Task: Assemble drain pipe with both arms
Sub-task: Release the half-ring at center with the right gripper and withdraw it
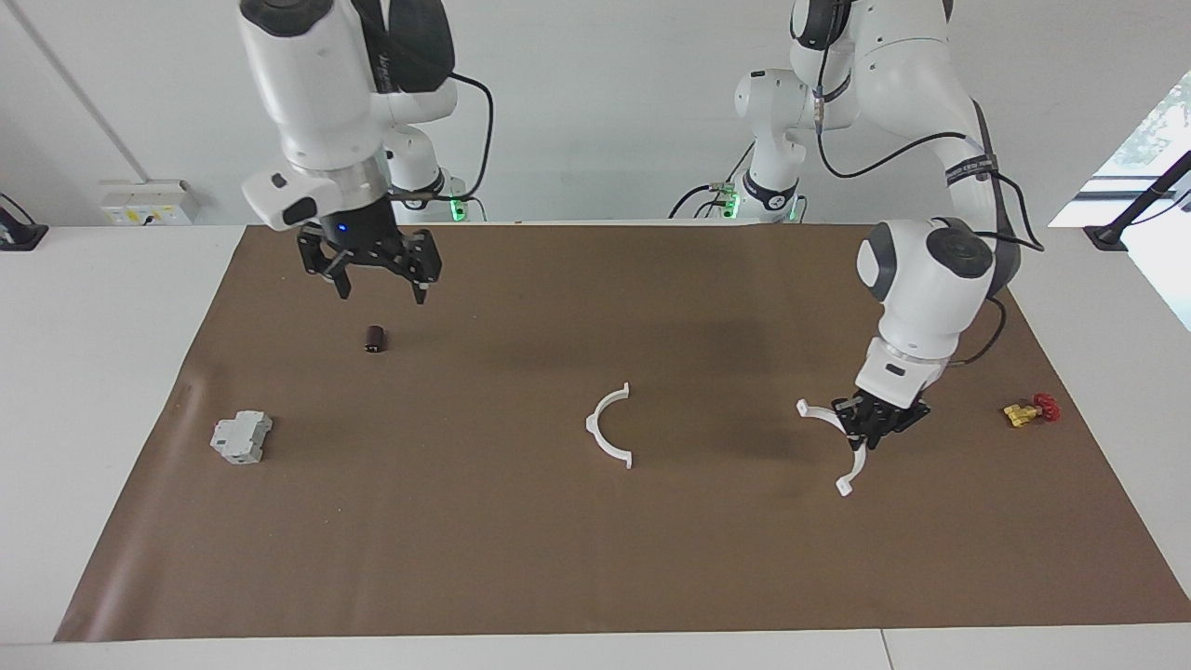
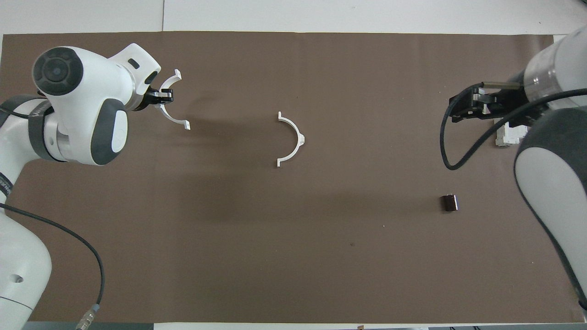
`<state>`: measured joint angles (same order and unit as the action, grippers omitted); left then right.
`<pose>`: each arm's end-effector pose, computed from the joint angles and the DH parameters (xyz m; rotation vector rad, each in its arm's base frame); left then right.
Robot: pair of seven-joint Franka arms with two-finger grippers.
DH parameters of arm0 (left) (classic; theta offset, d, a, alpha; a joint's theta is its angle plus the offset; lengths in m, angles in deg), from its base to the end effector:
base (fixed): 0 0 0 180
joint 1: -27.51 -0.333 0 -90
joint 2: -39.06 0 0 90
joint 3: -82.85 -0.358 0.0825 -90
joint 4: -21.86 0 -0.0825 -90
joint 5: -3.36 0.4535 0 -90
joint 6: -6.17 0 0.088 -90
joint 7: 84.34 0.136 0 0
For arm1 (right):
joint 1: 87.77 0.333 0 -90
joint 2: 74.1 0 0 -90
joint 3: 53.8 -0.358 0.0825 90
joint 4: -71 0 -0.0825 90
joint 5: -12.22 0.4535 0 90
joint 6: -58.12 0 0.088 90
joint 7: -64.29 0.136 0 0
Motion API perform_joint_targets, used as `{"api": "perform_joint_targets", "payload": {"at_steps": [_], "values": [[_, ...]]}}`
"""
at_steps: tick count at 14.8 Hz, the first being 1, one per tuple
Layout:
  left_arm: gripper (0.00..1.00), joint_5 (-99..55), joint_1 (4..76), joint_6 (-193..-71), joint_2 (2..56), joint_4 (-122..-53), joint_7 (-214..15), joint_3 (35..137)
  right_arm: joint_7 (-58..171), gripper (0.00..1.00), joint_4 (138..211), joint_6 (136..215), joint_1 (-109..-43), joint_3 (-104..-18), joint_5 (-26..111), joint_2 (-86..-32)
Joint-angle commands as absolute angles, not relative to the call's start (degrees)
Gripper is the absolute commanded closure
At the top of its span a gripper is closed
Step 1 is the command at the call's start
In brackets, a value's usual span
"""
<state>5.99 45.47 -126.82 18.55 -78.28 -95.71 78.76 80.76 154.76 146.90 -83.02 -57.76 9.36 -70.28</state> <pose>0.7275 -0.1821 0.3658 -3.1070 0.1220 -0.3499 0.6404 0.0896 0.6524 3.0943 -0.2126 0.0472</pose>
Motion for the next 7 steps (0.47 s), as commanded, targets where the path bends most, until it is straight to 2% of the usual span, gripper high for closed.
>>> {"api": "perform_joint_targets", "payload": {"at_steps": [1,5,7], "values": [[1.00,9.9,51.4,-126.0,14.9,-74.4,-104.1,77.8,79.9,0.00,156.7,145.0,-85.1,-58.4,10.1,-71.6],[1.00,11.0,56.6,-126.4,11.3,-72.5,-107.5,77.8,77.8,0.00,158.5,145.9,-84.9,-58.3,9.4,-73.0],[1.00,11.0,58.5,-126.6,9.5,-71.6,-107.8,77.8,77.1,0.00,161.7,146.2,-84.9,-58.2,9.3,-75.1]]}}
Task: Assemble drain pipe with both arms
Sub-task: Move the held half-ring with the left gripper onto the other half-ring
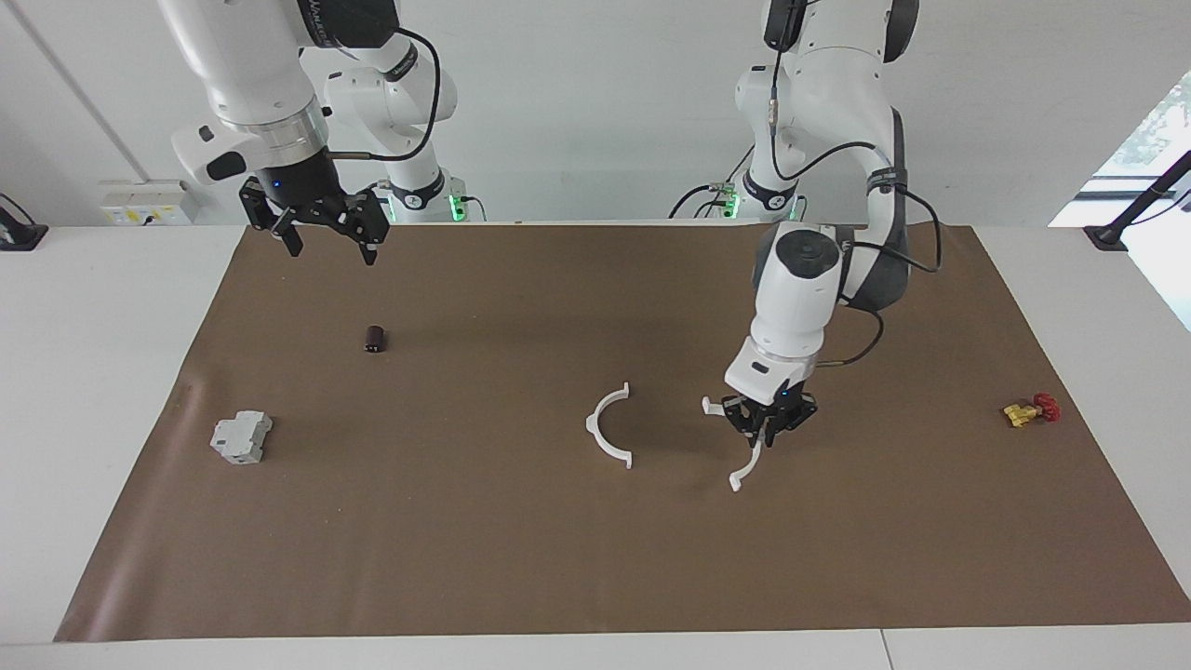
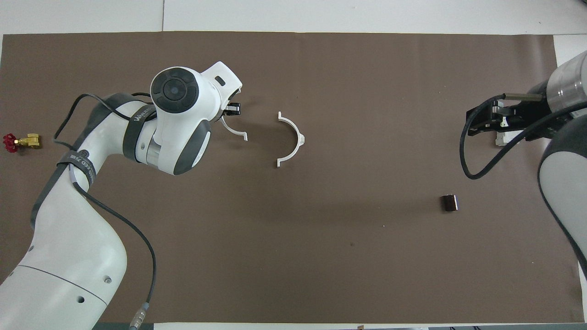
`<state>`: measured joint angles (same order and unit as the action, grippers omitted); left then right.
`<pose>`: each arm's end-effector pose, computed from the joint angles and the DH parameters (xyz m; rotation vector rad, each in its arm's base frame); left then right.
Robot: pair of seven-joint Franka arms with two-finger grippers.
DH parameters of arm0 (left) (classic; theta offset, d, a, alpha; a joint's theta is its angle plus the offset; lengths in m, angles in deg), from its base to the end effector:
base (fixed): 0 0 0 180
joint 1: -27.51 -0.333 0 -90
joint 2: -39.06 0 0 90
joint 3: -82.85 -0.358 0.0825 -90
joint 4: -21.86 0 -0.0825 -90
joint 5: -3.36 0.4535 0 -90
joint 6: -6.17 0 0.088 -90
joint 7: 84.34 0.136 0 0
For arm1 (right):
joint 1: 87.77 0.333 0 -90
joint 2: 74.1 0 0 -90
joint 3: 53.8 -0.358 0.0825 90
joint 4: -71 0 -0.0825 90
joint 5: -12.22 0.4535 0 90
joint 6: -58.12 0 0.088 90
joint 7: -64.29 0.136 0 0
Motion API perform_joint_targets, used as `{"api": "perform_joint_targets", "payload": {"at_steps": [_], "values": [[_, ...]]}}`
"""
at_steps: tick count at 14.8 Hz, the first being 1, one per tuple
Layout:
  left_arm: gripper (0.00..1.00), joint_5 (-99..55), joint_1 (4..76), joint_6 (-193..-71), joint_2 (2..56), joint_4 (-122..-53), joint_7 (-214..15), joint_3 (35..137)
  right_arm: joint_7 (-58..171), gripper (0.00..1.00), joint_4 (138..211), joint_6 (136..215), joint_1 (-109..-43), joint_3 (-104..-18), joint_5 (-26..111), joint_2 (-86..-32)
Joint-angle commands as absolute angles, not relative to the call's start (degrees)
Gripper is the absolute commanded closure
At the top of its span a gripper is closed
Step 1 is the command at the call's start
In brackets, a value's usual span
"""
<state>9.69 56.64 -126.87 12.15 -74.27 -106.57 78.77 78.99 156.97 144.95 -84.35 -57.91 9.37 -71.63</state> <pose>0.6982 -0.3276 0.3193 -3.0801 0.1976 -0.3216 0.6286 0.0750 0.6437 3.0841 -0.1964 -0.0286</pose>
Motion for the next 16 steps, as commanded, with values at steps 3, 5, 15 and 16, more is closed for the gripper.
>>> {"api": "perform_joint_targets", "payload": {"at_steps": [3,5,15,16], "values": [[1.00,10.9,59.2,-127.7,9.2,-71.6,-109.2,77.8,76.8,0.00,163.5,147.5,-85.0,-57.3,9.3,-76.6],[1.00,11.1,59.5,-129.2,9.1,-71.8,-109.4,77.8,76.5,0.00,163.7,147.5,-85.0,-56.5,9.4,-77.5],[1.00,11.5,64.2,-129.4,11.1,-78.1,-110.2,77.8,72.9,0.00,163.0,147.4,-85.0,-55.1,9.8,-76.5],[1.00,11.5,64.5,-129.5,11.1,-78.1,-110.2,77.8,72.8,0.00,163.0,147.5,-85.2,-55.1,9.8,-76.4]]}}
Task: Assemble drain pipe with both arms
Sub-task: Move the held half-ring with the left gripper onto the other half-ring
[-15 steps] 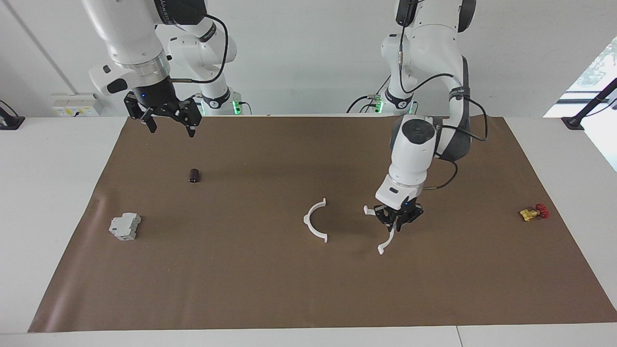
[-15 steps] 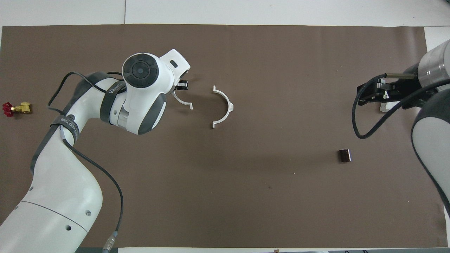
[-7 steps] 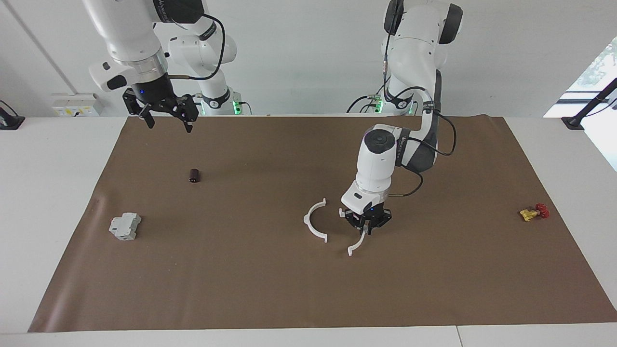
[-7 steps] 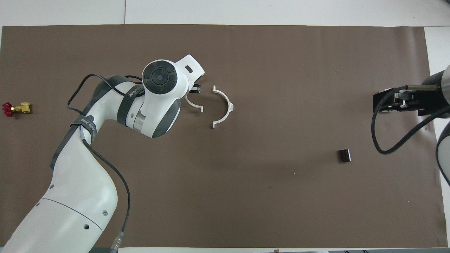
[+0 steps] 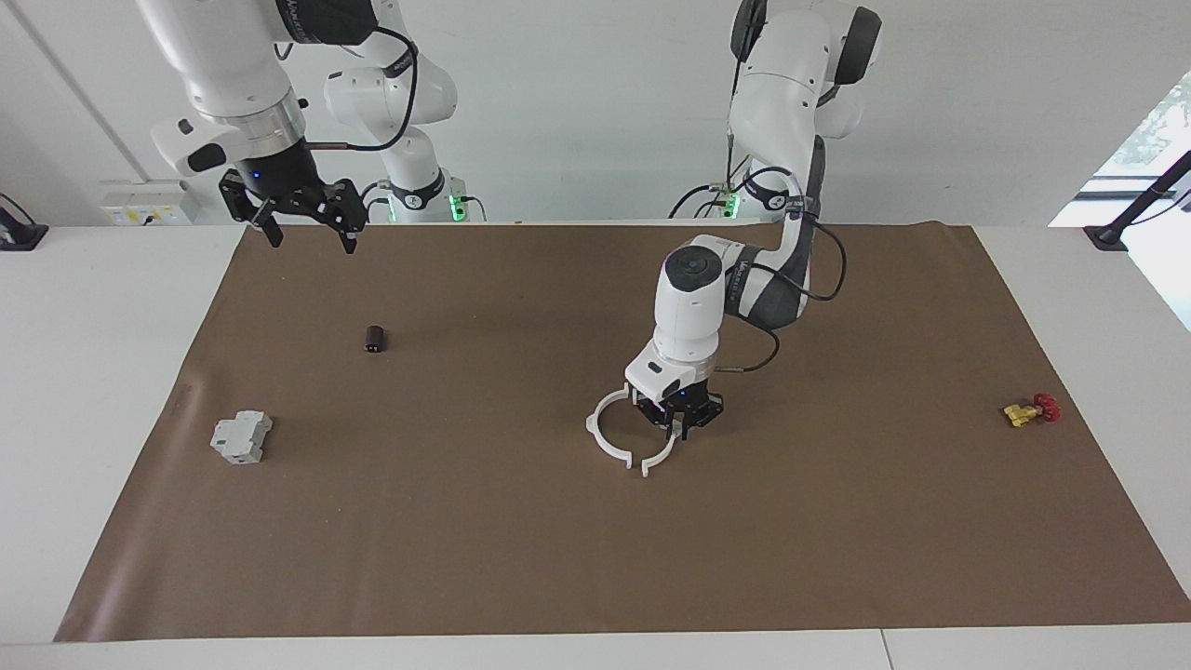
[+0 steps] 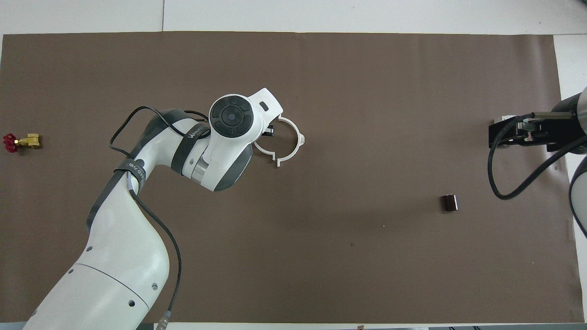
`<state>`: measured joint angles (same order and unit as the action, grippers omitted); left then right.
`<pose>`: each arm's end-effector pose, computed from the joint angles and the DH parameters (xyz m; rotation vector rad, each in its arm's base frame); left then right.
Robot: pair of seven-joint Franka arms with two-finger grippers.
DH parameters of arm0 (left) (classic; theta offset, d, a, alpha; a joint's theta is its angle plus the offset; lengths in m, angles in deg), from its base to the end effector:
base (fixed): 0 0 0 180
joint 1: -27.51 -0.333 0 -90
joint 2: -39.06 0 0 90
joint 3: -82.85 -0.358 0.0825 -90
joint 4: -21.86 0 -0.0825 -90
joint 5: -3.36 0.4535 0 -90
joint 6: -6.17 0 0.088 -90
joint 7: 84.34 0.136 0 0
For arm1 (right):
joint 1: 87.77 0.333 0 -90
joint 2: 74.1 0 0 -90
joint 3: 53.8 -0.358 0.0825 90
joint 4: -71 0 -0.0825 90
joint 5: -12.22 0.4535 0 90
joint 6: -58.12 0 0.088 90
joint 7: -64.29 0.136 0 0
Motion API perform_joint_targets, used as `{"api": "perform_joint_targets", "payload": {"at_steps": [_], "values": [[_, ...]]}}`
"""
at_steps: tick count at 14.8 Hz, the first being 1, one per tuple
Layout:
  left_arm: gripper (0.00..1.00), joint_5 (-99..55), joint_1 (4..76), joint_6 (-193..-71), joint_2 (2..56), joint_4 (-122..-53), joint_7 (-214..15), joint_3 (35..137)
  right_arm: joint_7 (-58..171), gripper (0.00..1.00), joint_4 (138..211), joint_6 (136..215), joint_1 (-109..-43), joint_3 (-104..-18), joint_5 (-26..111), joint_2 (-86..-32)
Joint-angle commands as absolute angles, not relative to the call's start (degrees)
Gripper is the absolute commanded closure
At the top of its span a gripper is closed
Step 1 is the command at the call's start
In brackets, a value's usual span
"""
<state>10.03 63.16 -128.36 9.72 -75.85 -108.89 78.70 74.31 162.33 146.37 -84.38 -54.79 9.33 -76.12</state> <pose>0.6511 -0.4001 0.2751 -3.0660 0.3218 -0.2677 0.6065 0.0396 0.6442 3.0848 -0.1536 -0.0185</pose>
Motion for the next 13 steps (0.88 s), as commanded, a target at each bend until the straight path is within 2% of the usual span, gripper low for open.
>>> {"api": "perform_joint_targets", "payload": {"at_steps": [1,7,9,13], "values": [[1.00,11.5,64.6,-129.6,11.3,-78.4,-110.2,77.8,72.6,0.00,162.8,147.6,-85.6,-55.1,9.8,-76.4],[1.00,11.5,65.4,-132.1,11.7,-80.2,-110.1,77.9,69.1,0.00,160.7,145.0,-88.6,-55.0,11.5,-77.1],[1.00,11.5,65.8,-132.1,12.0,-81.0,-110.1,77.8,69.6,0.00,162.9,146.1,-88.0,-55.1,11.5,-78.0],[1.00,11.5,65.8,-132.3,12.2,-81.0,-109.9,77.9,69.0,0.00,162.6,146.4,-91.3,-54.9,11.9,-77.8]]}}
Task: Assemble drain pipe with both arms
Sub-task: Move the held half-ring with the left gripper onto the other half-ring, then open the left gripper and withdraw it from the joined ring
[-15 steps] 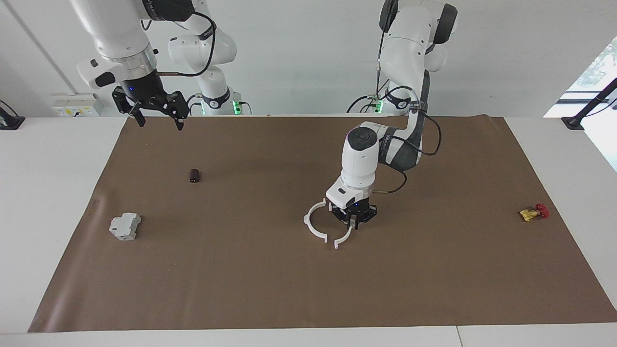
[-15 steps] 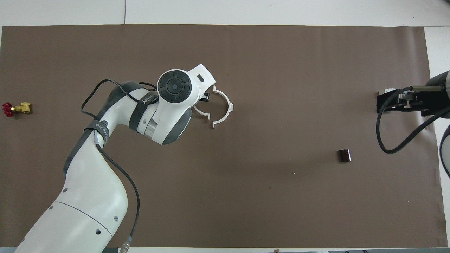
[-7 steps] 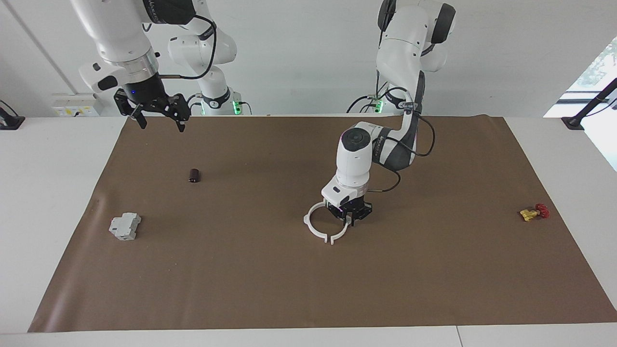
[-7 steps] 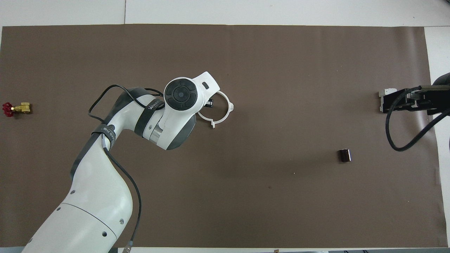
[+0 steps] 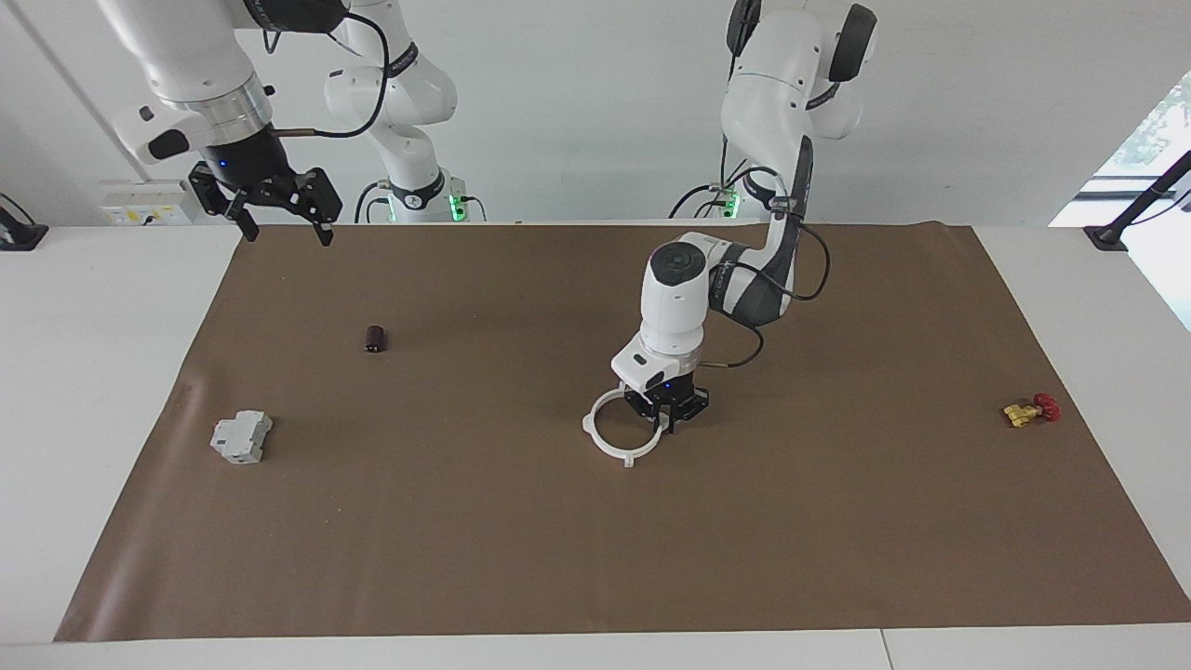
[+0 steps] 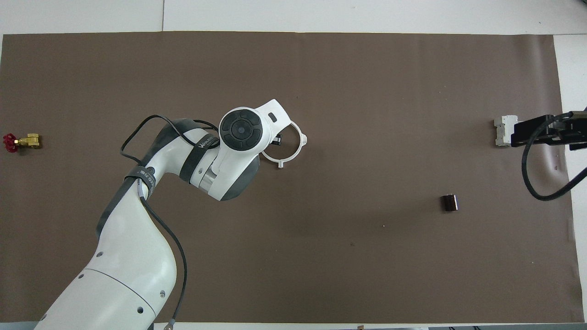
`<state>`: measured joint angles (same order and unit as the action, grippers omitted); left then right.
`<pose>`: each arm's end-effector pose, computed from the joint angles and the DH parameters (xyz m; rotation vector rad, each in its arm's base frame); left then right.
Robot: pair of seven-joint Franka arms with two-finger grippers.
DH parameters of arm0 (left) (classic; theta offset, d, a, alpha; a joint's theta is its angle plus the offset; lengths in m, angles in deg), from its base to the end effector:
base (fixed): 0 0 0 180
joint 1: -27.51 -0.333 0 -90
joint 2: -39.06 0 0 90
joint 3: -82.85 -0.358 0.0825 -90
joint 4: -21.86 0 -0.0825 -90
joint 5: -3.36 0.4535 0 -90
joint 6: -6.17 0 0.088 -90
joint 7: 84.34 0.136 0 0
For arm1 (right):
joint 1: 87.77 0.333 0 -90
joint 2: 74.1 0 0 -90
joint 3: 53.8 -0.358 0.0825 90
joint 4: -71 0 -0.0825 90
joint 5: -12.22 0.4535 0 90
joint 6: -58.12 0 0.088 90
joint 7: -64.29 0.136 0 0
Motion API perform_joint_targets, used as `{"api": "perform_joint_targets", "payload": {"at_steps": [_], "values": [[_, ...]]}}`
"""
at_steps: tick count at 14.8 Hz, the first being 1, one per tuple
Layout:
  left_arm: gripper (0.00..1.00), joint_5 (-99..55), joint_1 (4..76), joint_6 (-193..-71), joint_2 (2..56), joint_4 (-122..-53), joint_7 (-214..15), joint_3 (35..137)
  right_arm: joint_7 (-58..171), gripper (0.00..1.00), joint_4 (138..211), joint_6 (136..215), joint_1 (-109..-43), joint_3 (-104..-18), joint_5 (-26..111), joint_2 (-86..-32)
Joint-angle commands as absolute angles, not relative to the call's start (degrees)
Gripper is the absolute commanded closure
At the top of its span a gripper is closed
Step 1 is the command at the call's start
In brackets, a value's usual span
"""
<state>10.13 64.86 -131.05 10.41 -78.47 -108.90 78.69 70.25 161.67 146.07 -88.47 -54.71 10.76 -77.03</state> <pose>0.6315 -0.4143 0.2656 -3.0697 0.3748 -0.2856 0.6025 -0.0011 0.6594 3.1115 -0.1578 0.0079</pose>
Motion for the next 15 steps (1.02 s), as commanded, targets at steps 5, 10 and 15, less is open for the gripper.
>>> {"api": "perform_joint_targets", "payload": {"at_steps": [5,10,15], "values": [[0.71,11.0,65.2,-133.3,12.1,-80.5,-110.4,78.1,68.8,0.00,163.5,147.8,-92.0,-54.9,12.9,-78.0],[0.00,10.9,64.9,-133.1,13.0,-80.2,-110.2,77.8,68.7,0.00,164.4,147.6,-91.8,-54.9,13.0,-78.3],[0.00,10.9,56.8,-126.7,20.2,-80.9,-108.9,77.8,68.0,0.00,164.4,147.8,-91.7,-54.9,12.8,-78.5]]}}
